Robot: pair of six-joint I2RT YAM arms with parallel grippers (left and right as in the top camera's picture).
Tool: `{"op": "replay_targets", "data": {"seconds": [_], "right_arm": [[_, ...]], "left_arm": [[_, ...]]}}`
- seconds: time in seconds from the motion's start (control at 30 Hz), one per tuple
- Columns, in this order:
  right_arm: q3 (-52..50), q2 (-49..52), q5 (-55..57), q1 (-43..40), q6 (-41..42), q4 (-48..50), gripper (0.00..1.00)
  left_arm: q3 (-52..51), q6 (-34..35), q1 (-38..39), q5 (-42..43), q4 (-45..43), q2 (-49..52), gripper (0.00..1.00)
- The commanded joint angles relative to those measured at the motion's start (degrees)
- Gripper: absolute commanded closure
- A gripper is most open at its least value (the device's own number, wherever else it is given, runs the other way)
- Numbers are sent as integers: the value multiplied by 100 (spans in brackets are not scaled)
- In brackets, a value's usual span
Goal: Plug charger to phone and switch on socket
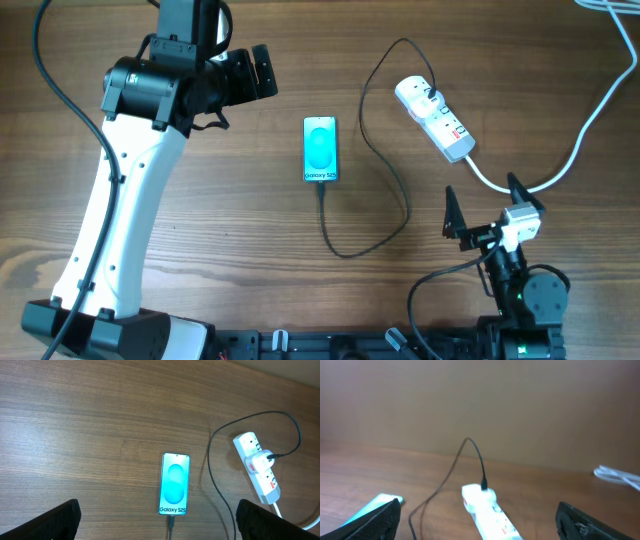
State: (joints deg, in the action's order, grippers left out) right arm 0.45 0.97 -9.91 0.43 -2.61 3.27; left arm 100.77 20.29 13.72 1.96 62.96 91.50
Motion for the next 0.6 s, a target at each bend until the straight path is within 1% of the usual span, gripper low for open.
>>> {"op": "replay_targets", "data": {"seconds": [0.0, 0.57], "right_arm": [[-17, -76, 527, -35, 173, -323, 0], [-15, -76, 605, -190, 273, -332, 0]], "left_arm": [[-26, 55, -33, -55, -15, 33, 0], [-26, 55, -33, -57, -15, 33, 0]]}}
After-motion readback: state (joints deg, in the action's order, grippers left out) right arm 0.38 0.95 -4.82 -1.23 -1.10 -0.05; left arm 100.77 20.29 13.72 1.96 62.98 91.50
